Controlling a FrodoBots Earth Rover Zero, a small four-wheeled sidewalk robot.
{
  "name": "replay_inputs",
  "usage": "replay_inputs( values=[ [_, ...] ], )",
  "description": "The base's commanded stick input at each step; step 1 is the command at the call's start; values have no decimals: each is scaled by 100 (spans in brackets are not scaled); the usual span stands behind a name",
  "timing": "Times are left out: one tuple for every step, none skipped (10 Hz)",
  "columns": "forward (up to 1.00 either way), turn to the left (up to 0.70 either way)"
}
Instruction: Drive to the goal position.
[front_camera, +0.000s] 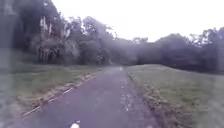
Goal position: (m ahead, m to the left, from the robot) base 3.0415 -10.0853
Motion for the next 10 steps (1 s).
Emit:
replay_inputs(
  values=[
    [70,-35],
    [70,-35],
    [70,-35],
    [70,-35],
    [70,-35],
    [70,-35],
    [70,-35],
    [70,-35],
    [70,-35],
    [70,-35]
  ],
)
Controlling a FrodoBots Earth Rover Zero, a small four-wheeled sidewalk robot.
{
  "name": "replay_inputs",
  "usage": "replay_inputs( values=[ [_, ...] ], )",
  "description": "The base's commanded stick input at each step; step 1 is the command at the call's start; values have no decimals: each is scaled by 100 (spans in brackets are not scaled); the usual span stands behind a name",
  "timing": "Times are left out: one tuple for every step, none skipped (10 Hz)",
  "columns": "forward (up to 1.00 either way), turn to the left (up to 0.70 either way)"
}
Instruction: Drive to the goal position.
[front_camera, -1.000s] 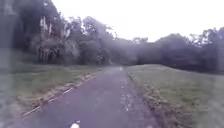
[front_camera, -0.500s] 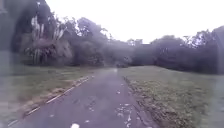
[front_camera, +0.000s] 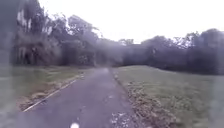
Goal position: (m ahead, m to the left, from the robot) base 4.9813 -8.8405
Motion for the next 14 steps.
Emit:
replay_inputs(
  values=[
    [70,-35],
    [70,-35],
    [70,-35],
    [70,-35],
    [70,-35],
    [70,-35],
    [70,-35],
    [70,-35],
    [70,-35],
    [70,-35],
    [70,-35],
    [70,-35],
    [70,-35],
    [70,-35]
  ],
)
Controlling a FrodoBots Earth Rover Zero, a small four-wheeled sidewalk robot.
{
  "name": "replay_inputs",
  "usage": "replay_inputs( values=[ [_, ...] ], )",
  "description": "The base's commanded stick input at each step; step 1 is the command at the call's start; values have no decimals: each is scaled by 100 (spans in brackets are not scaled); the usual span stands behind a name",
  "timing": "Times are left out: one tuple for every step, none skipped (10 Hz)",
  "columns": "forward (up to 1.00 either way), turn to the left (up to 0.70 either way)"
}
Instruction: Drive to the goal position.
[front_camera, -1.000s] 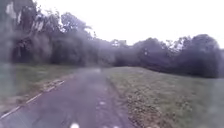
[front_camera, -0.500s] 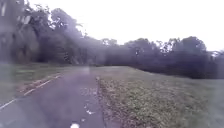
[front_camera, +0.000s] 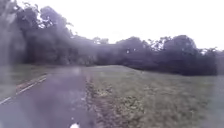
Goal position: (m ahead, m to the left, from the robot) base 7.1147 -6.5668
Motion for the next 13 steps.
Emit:
replay_inputs(
  values=[
    [70,-35],
    [70,-35],
    [70,-35],
    [70,-35],
    [70,-35],
    [70,-35],
    [70,-6],
    [70,0],
    [70,0],
    [70,0],
    [70,-1],
    [70,-15],
    [70,-35]
  ],
)
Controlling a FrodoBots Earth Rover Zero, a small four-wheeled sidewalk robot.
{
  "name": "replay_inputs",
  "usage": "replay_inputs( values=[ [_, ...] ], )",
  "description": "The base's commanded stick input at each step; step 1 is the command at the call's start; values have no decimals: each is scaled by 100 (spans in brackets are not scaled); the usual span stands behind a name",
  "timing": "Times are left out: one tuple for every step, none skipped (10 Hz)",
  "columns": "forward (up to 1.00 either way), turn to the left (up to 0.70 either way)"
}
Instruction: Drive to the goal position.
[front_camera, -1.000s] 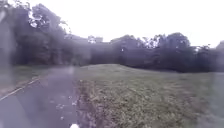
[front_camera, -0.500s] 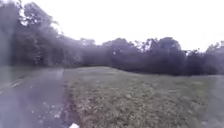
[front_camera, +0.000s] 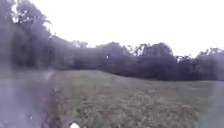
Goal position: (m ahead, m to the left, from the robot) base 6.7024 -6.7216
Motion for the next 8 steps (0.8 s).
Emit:
replay_inputs(
  values=[
    [70,-35],
    [70,-35],
    [70,-27],
    [70,-5],
    [70,0],
    [70,0],
    [70,0],
    [70,-18]
  ],
)
